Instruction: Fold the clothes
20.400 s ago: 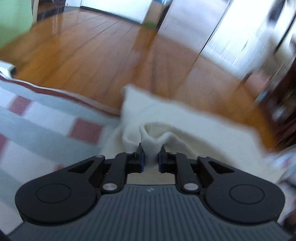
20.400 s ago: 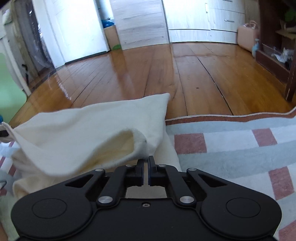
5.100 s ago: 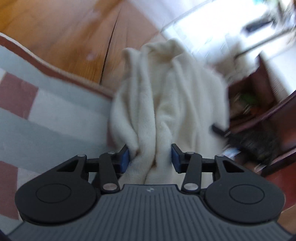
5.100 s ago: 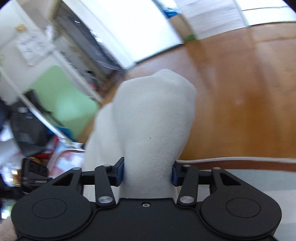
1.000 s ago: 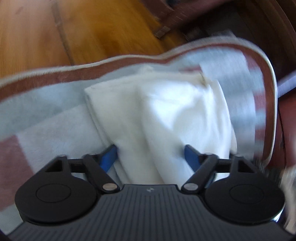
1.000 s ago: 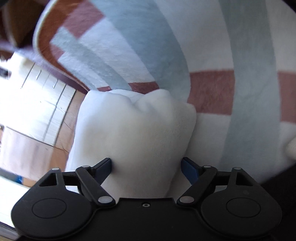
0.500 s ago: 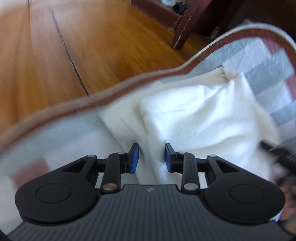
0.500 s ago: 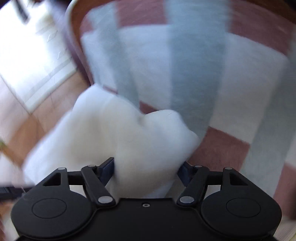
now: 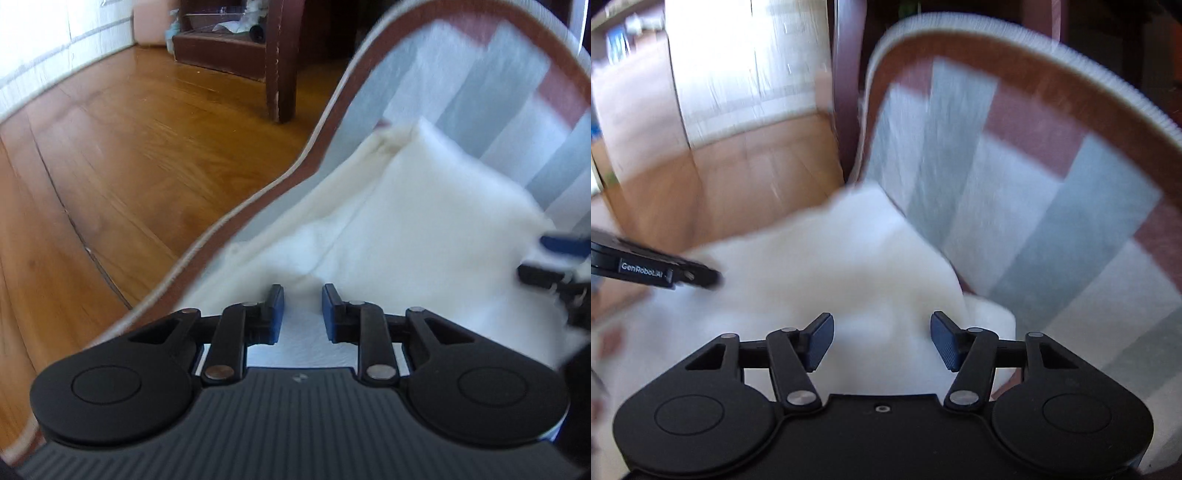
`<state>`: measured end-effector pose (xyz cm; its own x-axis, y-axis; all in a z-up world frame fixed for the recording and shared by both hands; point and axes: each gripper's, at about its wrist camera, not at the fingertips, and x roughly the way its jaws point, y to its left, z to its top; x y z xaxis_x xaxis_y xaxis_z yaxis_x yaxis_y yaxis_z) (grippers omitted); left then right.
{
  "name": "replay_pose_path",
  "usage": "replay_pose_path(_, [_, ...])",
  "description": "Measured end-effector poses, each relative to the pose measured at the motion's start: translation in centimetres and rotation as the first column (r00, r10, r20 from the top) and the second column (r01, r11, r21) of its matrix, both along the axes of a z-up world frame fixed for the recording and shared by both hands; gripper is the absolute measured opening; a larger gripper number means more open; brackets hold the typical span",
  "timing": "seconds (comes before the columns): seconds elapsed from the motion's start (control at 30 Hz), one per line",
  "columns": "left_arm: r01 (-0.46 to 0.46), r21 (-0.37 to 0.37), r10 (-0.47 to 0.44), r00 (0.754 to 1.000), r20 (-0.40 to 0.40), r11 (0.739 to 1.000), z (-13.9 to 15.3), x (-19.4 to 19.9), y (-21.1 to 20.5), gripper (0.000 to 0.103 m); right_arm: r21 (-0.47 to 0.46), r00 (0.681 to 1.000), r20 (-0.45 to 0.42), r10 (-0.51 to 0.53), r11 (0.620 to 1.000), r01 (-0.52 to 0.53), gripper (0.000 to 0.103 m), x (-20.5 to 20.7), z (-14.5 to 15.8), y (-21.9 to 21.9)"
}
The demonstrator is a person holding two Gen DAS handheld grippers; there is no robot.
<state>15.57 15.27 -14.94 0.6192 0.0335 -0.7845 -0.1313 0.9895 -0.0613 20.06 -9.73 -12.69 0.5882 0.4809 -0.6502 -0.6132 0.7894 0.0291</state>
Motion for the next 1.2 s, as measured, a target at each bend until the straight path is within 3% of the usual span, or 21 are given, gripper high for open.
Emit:
replay_pose_path(0.1, [0.003,0.065,-0.002,1.000,-0.017,0.998,0.0,0.3,-0.4,0.022,-0.065,1.000,-0.005,0.015,0.998,-0.015,0.058,1.0,-1.9,1.1])
replay_pose_path(0.23, [-0.025,0.132,0.030,0.999,-0.034,0.991,-0.6,0.8,0.2,0.023,-0.057,1.000,-0.008,-0.011,0.998,0.010,0.058,1.3,-1.8,0.6])
replay_pose_path(0.33, [-0.059,0.044,0.061,0.997,-0.048,0.997,-0.6,1.1,2.0,0.023,-0.042,0.998,0.004,-0.065,0.997,0.065,0.056,1.3,-1.7,0.0])
replay_pose_path(0.47, [-0.070,0.027,0.071,0.996,-0.058,0.997,-0.7,1.1,2.6,0.024,-0.037,0.987,0.000,-0.161,0.986,0.161,0.053,1.7,-1.8,-1.1])
replay_pose_path(0.5, [-0.083,0.031,0.085,0.994,-0.065,0.996,-0.4,0.8,2.5,0.024,-0.062,0.979,0.012,-0.201,0.978,0.202,0.069,1.8,-1.8,-1.2])
replay_pose_path(0.53, [-0.096,0.037,0.098,0.993,-0.073,0.995,-0.2,0.5,2.4,0.025,-0.082,0.967,0.014,-0.255,0.963,0.256,0.077,2.0,-1.8,-1.1])
replay_pose_path(0.57, [-0.108,0.047,0.112,0.990,-0.084,0.993,0.3,0.1,2.0,0.025,-0.076,0.955,-0.002,-0.296,0.952,0.295,0.076,1.9,-1.4,-1.6])
replay_pose_path(0.6, [-0.116,0.065,0.122,0.988,-0.097,0.991,0.7,-0.3,1.5,0.034,-0.066,0.946,-0.024,-0.324,0.945,0.322,0.076,1.6,-0.8,-2.1])
replay_pose_path(0.63, [-0.114,0.088,0.124,0.986,-0.111,0.989,1.3,-0.8,0.8,0.053,-0.078,0.935,-0.029,-0.353,0.934,0.350,0.077,0.9,-0.1,-2.4])
replay_pose_path(0.7, [-0.096,0.116,0.110,0.986,-0.122,0.989,2.6,-1.9,-0.9,0.077,-0.102,0.912,-0.043,-0.407,0.910,0.401,0.078,-0.3,1.3,-3.1])
replay_pose_path(0.8, [-0.031,0.104,0.043,0.992,-0.120,0.994,5.1,-3.7,-3.7,0.081,-0.114,0.897,-0.147,-0.418,0.907,0.404,0.081,-2.6,3.2,-4.3])
replay_pose_path(0.9, [0.039,0.109,-0.024,0.990,-0.137,0.993,7.7,-5.8,-6.6,0.096,-0.112,0.876,-0.257,-0.408,0.913,0.392,0.083,-5.2,5.0,-5.8])
replay_pose_path(0.97, [0.077,0.125,-0.059,0.988,-0.145,0.989,9.3,-7.3,-8.4,0.100,-0.116,0.871,-0.269,-0.410,0.912,0.394,0.084,-7.0,6.3,-6.5])
replay_pose_path(1.2, [0.076,0.150,-0.050,0.984,-0.172,0.986,13.4,-11.0,-11.7,0.103,-0.113,0.861,-0.319,-0.397,0.918,0.381,0.087,-11.4,9.8,-8.4])
